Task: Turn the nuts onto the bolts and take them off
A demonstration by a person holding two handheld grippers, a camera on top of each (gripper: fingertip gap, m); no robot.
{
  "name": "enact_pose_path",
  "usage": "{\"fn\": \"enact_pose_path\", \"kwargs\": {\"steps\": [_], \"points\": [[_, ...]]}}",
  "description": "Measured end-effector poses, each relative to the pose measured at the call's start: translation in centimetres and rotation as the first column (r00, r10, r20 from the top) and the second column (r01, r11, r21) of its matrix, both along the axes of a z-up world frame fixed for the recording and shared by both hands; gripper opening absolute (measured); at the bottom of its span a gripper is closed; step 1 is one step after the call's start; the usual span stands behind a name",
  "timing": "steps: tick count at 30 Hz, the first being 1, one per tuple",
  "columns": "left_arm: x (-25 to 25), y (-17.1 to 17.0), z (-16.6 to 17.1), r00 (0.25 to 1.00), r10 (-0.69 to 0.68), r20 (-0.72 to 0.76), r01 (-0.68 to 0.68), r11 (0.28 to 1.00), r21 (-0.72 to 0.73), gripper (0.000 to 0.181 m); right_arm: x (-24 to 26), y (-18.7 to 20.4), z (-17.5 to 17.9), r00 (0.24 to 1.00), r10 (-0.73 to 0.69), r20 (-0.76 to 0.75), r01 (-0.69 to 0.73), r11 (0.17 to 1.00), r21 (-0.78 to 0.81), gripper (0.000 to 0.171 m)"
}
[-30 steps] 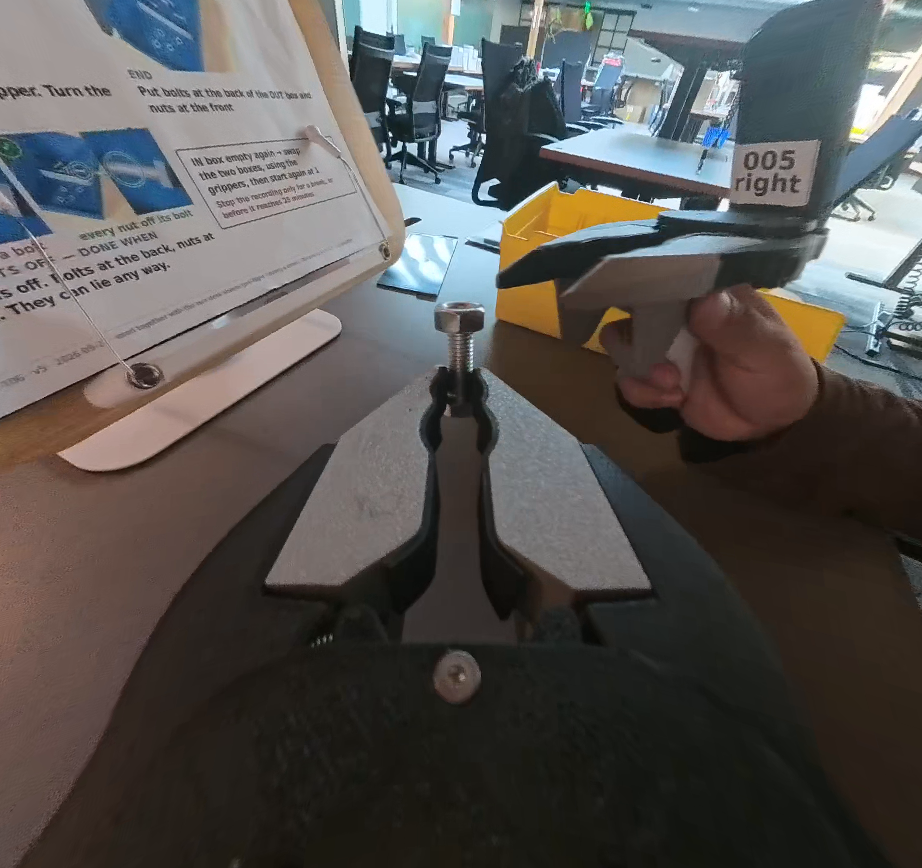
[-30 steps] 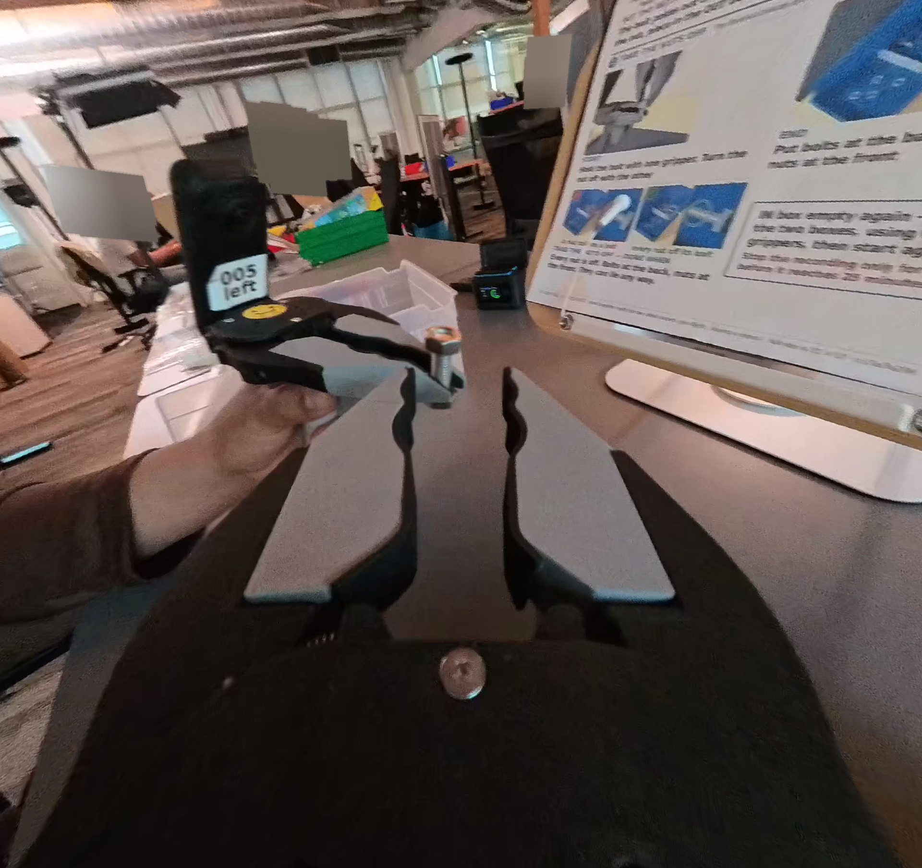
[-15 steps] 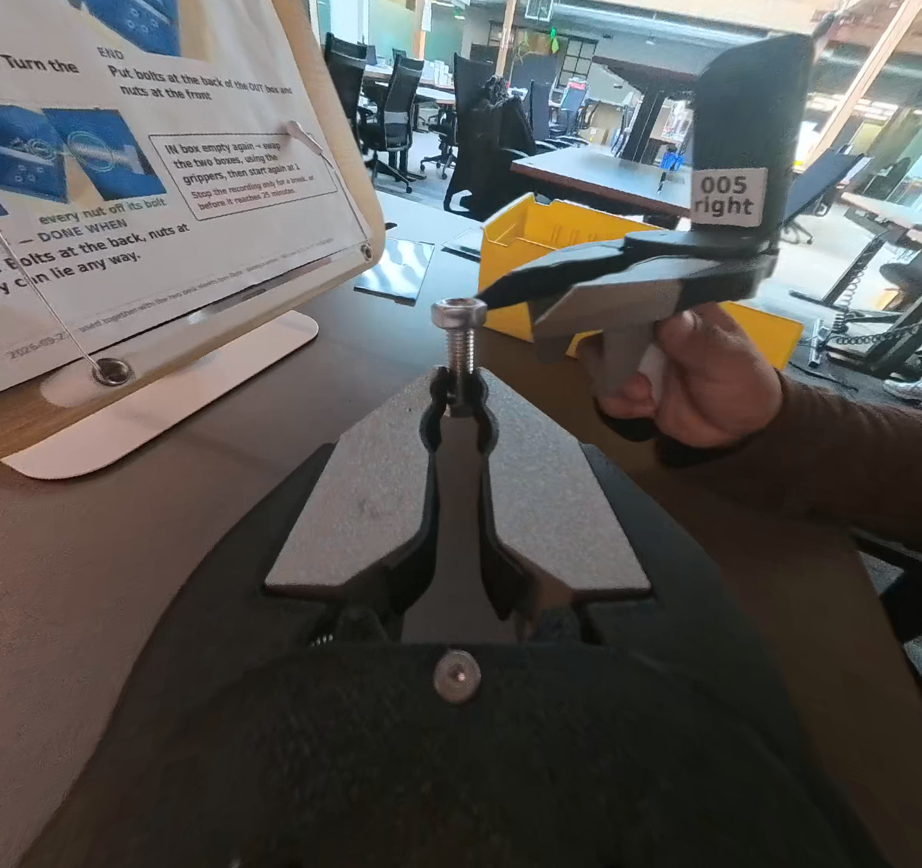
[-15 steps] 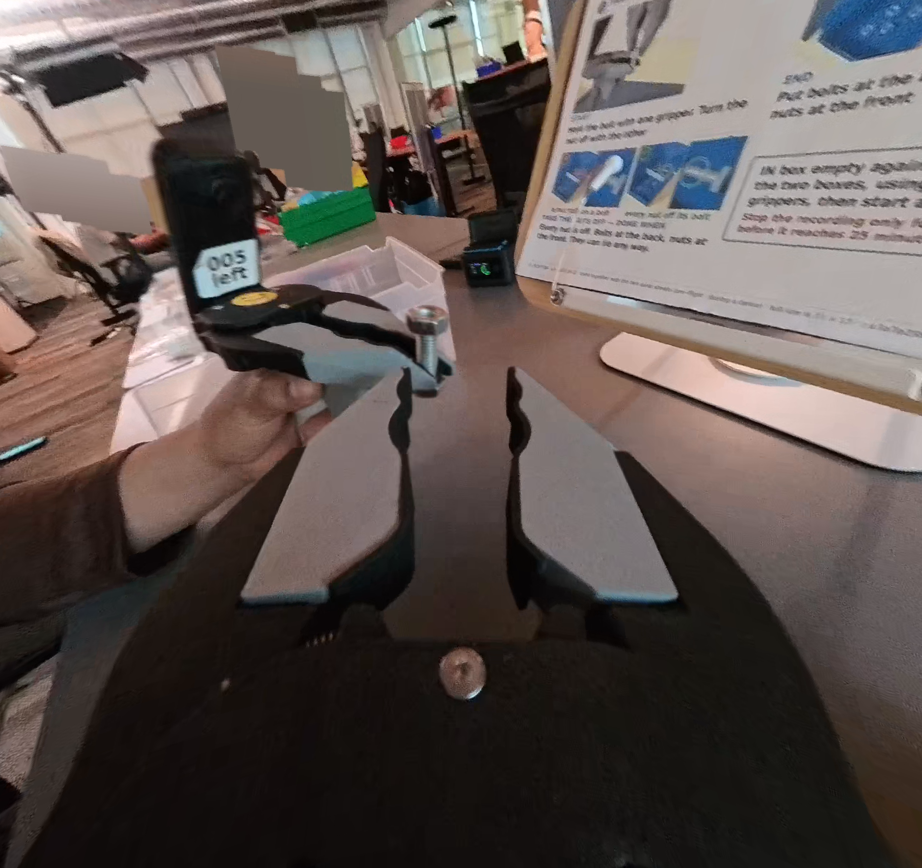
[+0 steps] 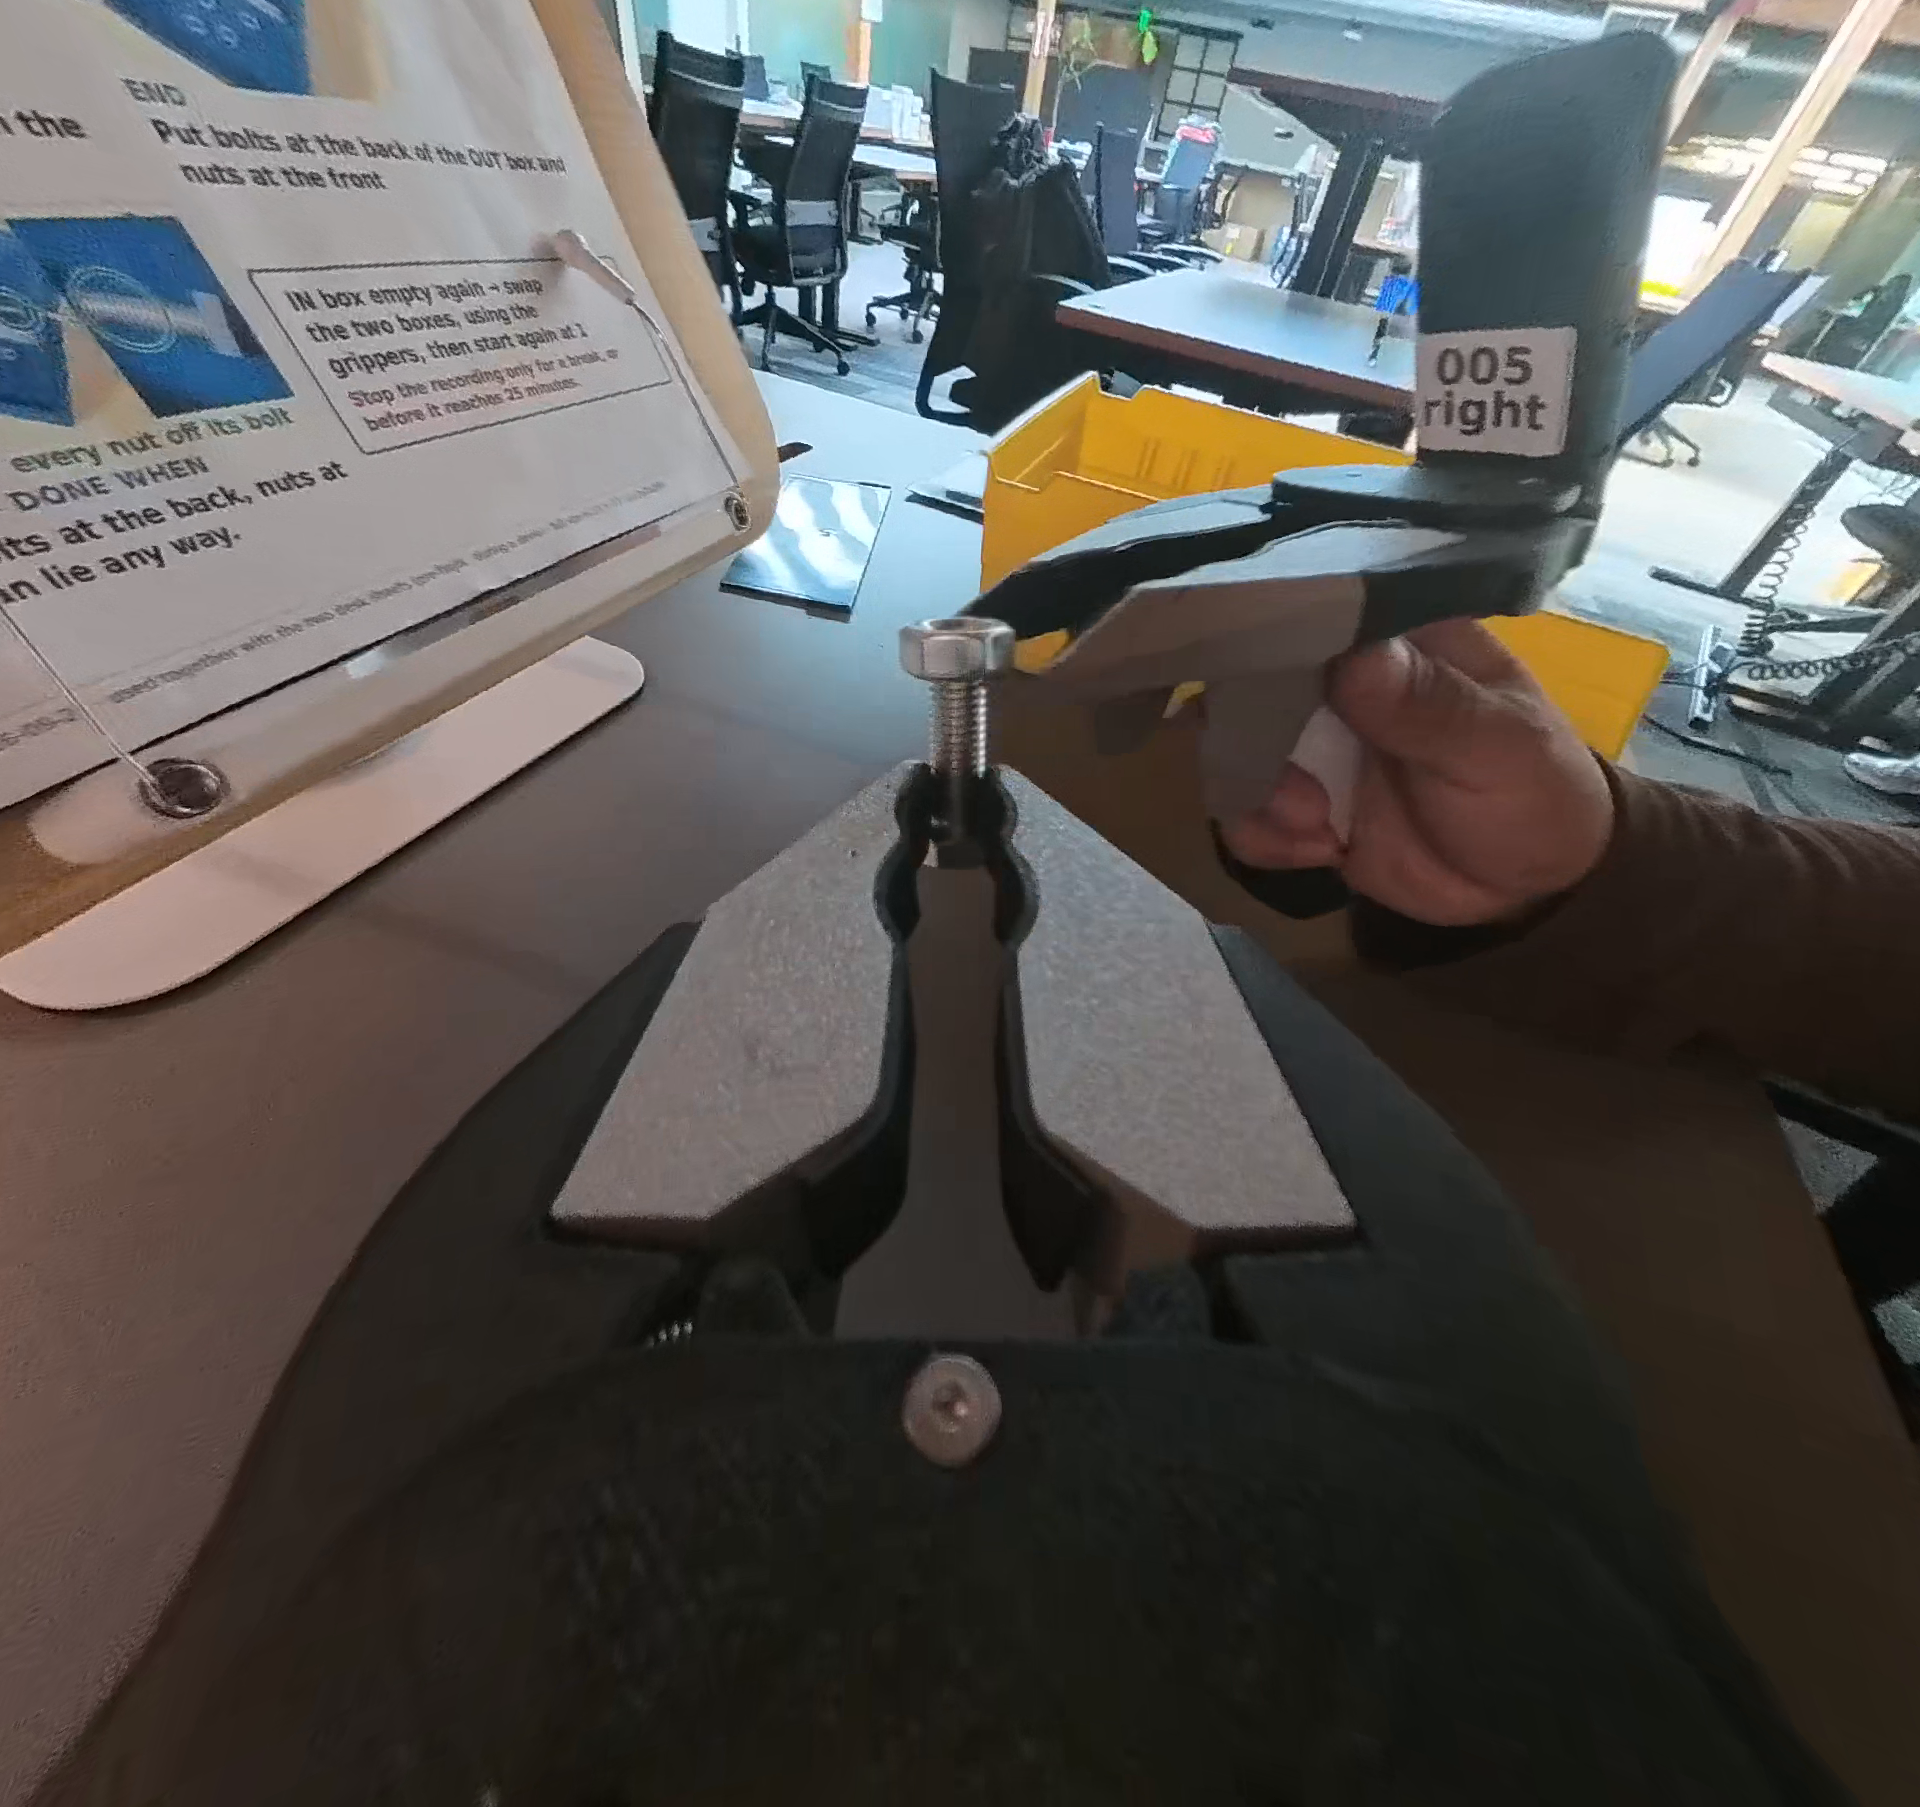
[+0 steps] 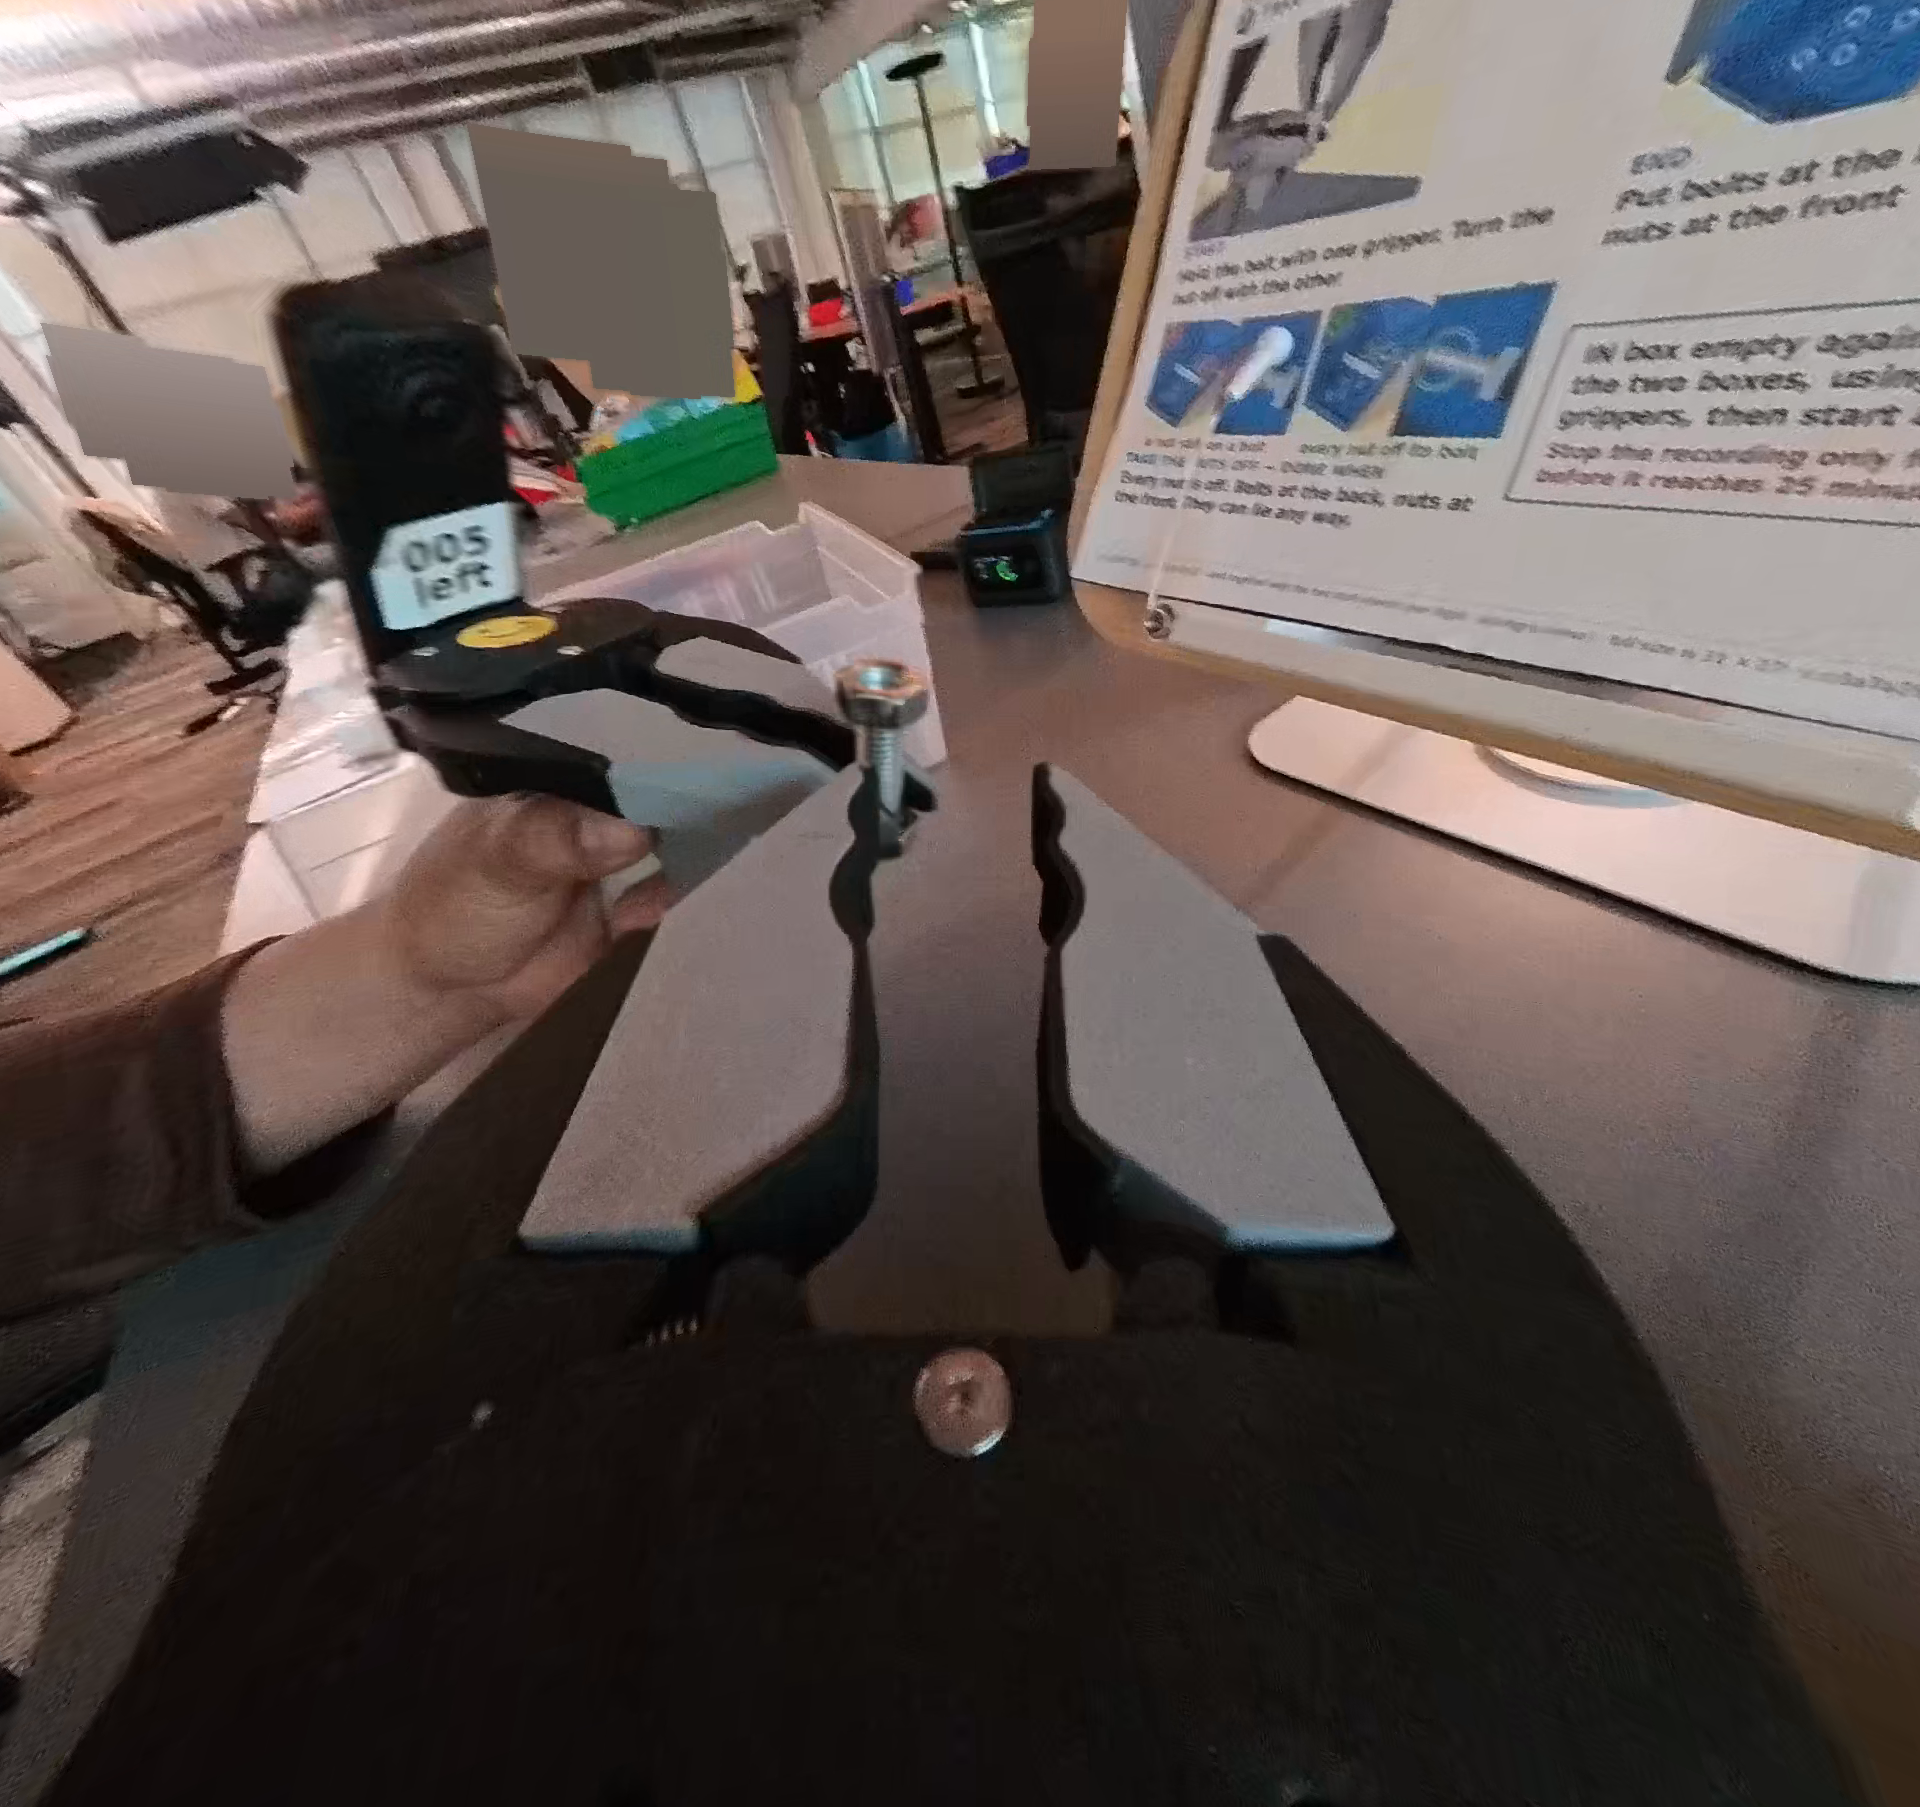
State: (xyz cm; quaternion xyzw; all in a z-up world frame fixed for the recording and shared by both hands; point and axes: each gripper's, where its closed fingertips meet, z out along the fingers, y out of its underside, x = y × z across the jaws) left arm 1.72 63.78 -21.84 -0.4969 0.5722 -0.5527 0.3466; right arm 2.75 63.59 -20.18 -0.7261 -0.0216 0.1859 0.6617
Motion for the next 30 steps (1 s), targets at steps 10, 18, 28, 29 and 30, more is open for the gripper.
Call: {"fn": "enact_pose_path", "kwargs": {"steps": [10,18,28,29,30], "points": [[0.7,-3.7,-1.1,0.994,-0.096,-0.045,0.100,0.992,0.081,0.008,-3.1,-0.1,0.7,0.991,0.136,0.002,-0.136,0.989,0.056,0.039],[0.3,-0.8,-0.3,1.000,0.006,-0.020,-0.006,1.000,0.009,0.008,-1.3,-0.5,0.8,0.997,0.062,0.040,-0.064,0.996,0.055,0.039],[0.7,-4.2,-0.1,0.996,-0.087,-0.025,0.088,0.995,0.048,0.008,-2.9,-0.2,1.1,0.993,0.117,0.033,-0.119,0.989,0.084,0.047],[0.7,-4.1,-0.1,0.996,-0.082,-0.024,0.083,0.995,0.052,0.008,-2.5,-0.3,1.2,0.994,0.107,0.025,-0.109,0.990,0.088,0.047],[0.7,-3.9,-0.1,0.997,-0.071,-0.024,0.073,0.996,0.058,0.008,-2.1,-0.4,1.4,0.995,0.099,0.012,-0.100,0.991,0.093,0.047]]}}
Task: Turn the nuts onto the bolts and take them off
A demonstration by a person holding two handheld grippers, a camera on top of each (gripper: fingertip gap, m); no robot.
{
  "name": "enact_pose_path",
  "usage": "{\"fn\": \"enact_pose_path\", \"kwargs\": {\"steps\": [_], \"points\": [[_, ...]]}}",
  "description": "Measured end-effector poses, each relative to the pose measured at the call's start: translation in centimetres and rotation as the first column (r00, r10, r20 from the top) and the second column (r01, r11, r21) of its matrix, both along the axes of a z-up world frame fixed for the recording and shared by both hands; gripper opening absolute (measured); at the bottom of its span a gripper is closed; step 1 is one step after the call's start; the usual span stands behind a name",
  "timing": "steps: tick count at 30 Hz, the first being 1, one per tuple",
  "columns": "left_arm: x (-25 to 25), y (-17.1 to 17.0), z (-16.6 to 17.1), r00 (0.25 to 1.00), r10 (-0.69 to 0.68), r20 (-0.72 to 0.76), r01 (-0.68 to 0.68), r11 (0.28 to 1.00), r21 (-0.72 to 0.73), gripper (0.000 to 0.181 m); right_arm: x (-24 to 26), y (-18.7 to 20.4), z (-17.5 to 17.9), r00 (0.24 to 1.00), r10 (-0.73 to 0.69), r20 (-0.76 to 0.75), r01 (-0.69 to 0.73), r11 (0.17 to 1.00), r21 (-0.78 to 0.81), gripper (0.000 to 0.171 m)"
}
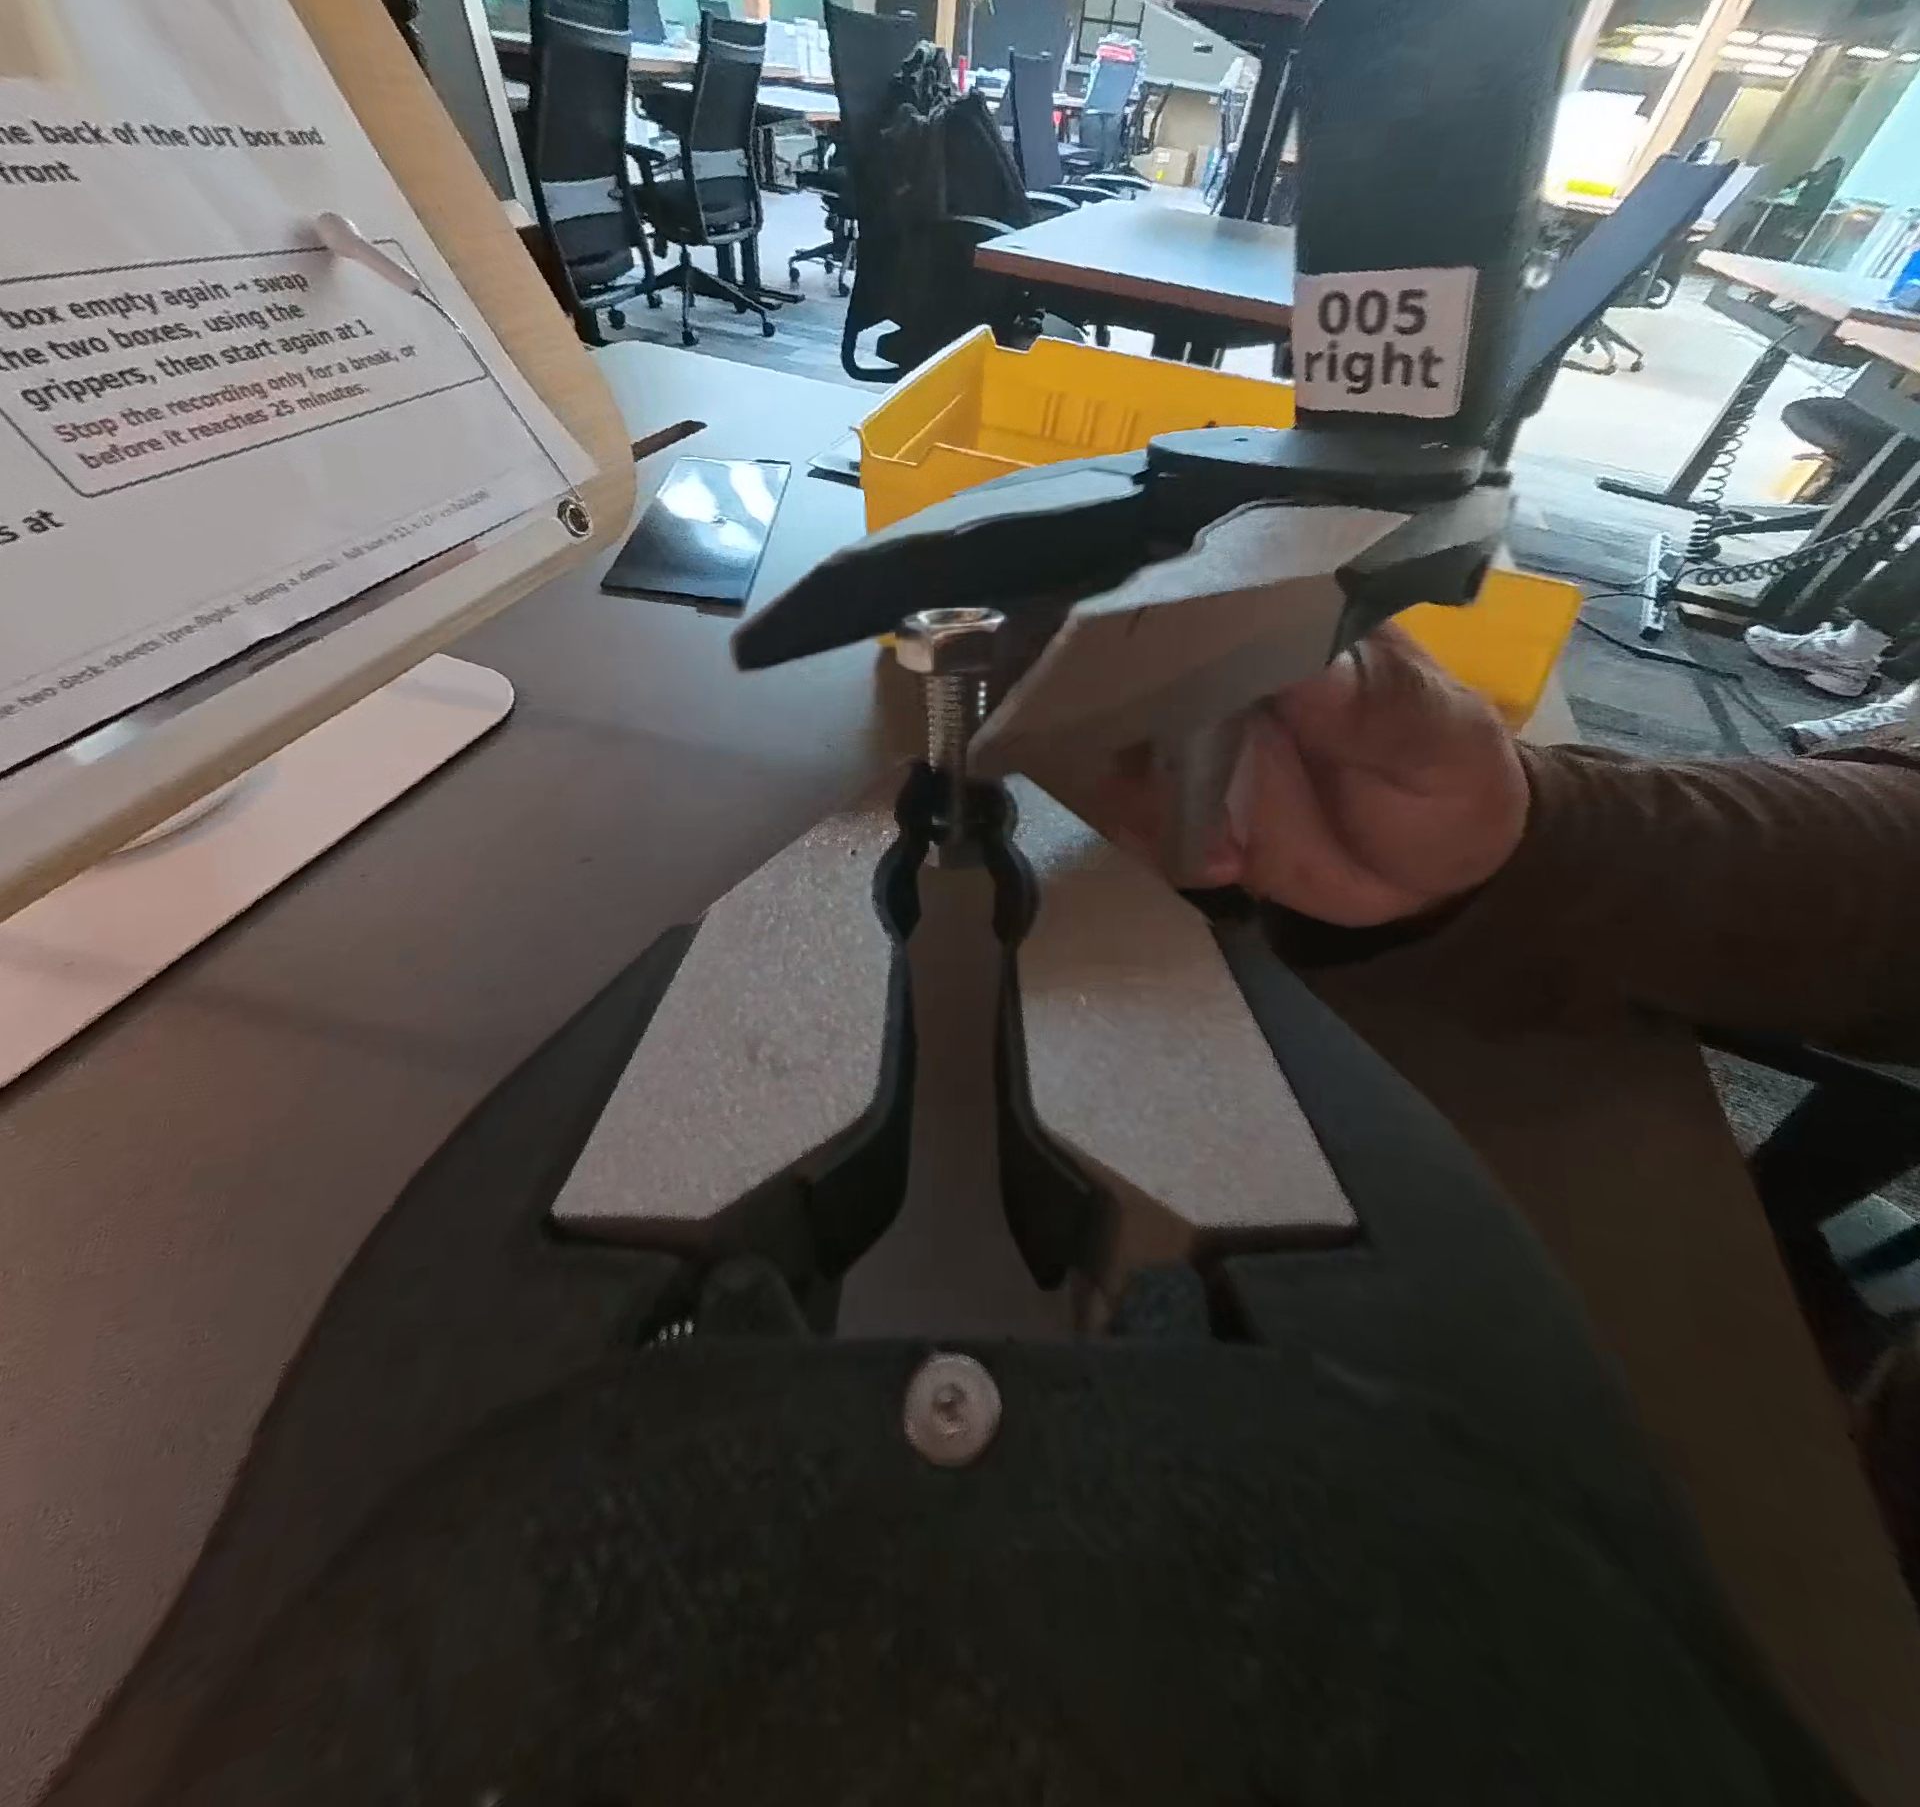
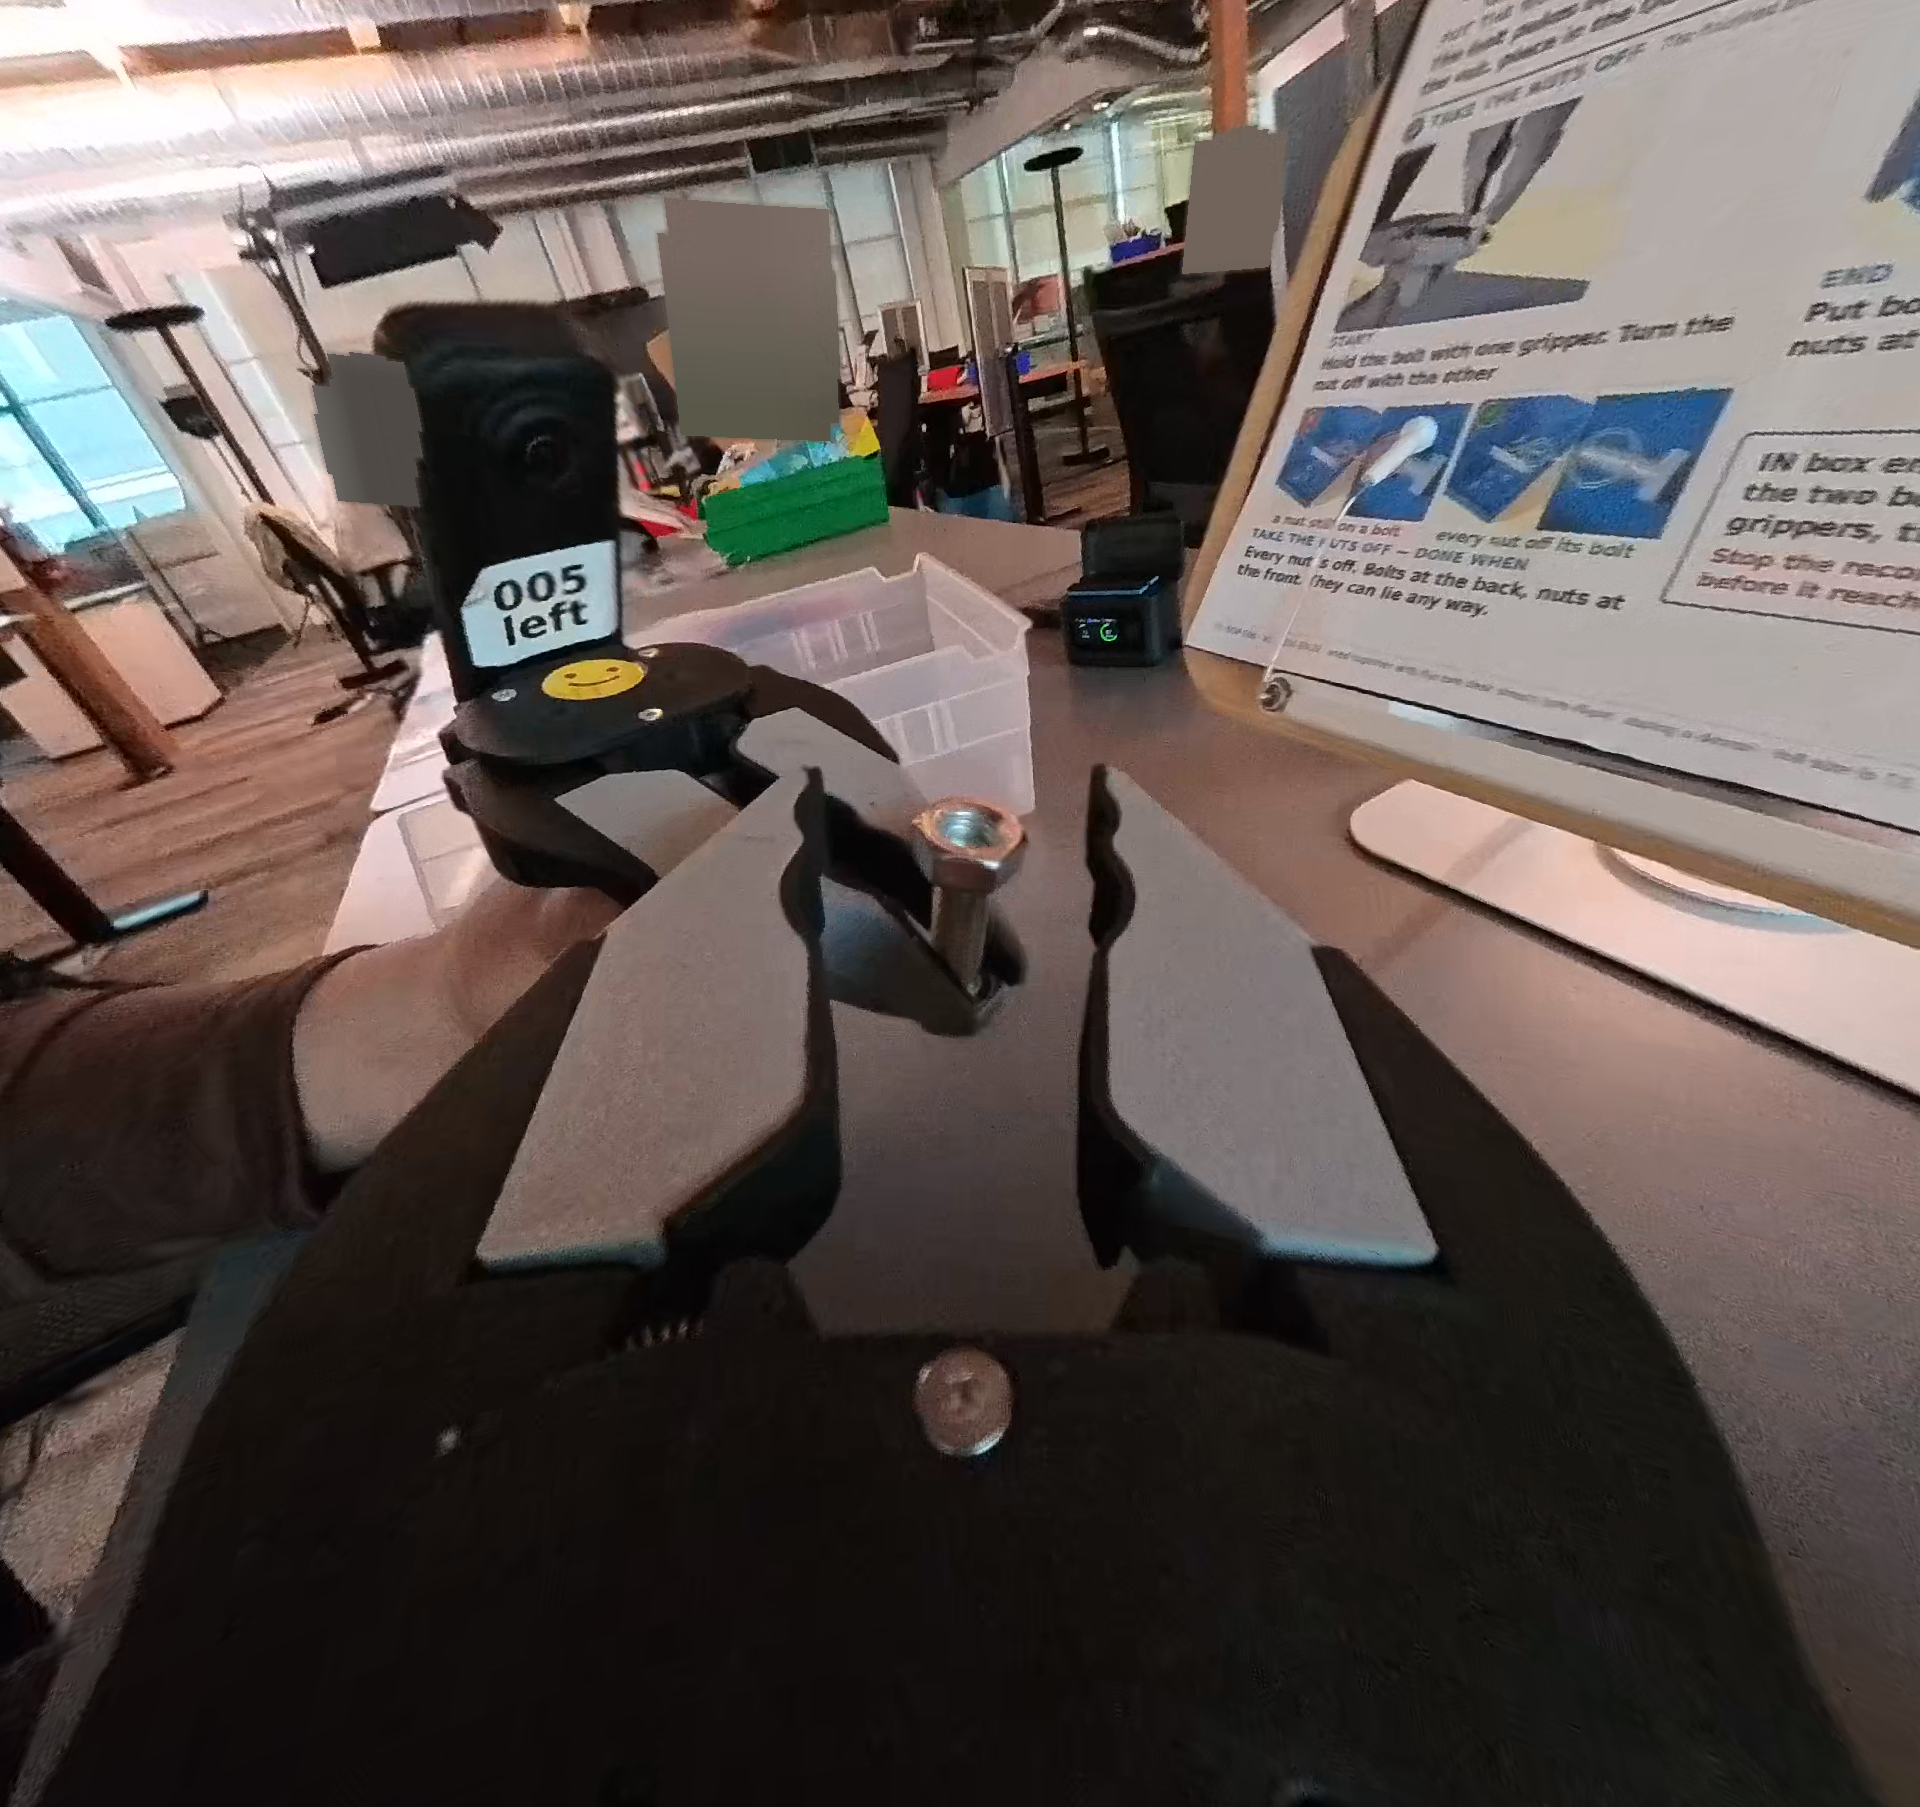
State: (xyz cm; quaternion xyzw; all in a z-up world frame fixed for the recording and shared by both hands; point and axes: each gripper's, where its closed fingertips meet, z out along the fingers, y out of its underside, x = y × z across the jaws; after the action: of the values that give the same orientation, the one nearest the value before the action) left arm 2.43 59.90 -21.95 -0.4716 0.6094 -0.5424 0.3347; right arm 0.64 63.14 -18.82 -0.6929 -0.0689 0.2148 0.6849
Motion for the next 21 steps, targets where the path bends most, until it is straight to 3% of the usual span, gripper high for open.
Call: {"fn": "enact_pose_path", "kwargs": {"steps": [7,14,21], "points": [[-0.1,2.6,-0.6,0.995,0.099,-0.032,-0.100,0.995,-0.012,0.008,1.6,-0.6,-0.2,0.999,-0.034,-0.011,0.034,0.999,-0.025,0.030],[0.2,0.5,-1.4,0.998,0.030,-0.054,-0.027,0.998,0.058,0.008,0.3,0.4,-1.5,1.000,-0.022,0.012,0.023,0.997,-0.076,0.017],[0.4,-0.4,-2.1,0.998,0.003,-0.064,0.004,0.994,0.106,0.008,1.1,0.3,-1.5,0.999,-0.035,-0.023,0.033,0.995,-0.098,0.017]]}}
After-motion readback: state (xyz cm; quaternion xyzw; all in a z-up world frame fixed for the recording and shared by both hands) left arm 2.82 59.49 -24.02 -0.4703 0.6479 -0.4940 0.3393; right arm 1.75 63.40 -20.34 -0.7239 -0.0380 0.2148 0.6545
